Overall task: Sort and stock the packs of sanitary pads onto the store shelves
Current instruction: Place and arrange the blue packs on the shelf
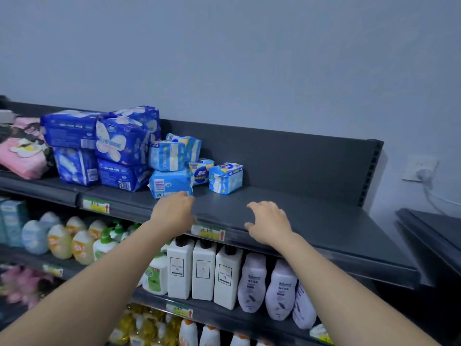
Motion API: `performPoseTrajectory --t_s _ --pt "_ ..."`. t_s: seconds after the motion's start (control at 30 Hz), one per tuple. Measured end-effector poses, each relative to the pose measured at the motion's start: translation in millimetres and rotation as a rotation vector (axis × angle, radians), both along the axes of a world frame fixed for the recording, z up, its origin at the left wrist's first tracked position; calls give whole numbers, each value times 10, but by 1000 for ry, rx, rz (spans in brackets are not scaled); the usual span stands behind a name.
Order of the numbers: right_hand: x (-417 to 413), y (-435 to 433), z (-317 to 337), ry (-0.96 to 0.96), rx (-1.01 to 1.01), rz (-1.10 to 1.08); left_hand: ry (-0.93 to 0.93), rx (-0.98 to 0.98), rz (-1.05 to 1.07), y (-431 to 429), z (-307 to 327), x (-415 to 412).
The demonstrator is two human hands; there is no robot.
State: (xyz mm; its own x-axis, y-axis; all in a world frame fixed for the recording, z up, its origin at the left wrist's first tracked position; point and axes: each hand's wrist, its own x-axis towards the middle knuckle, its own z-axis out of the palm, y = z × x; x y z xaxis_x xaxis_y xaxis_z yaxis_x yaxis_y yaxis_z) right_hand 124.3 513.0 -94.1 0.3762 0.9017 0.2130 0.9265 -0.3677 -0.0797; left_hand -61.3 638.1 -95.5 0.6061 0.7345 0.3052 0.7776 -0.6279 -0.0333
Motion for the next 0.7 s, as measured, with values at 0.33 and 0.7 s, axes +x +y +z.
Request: performPoseTrajectory --t_s 0.33,0.7 --pt "196 1099 -88 48 -15 40 -34 112 22 945 -21 321" --pt "359 2211 -97 182 116 5 -350 208 209 1962 308 389"
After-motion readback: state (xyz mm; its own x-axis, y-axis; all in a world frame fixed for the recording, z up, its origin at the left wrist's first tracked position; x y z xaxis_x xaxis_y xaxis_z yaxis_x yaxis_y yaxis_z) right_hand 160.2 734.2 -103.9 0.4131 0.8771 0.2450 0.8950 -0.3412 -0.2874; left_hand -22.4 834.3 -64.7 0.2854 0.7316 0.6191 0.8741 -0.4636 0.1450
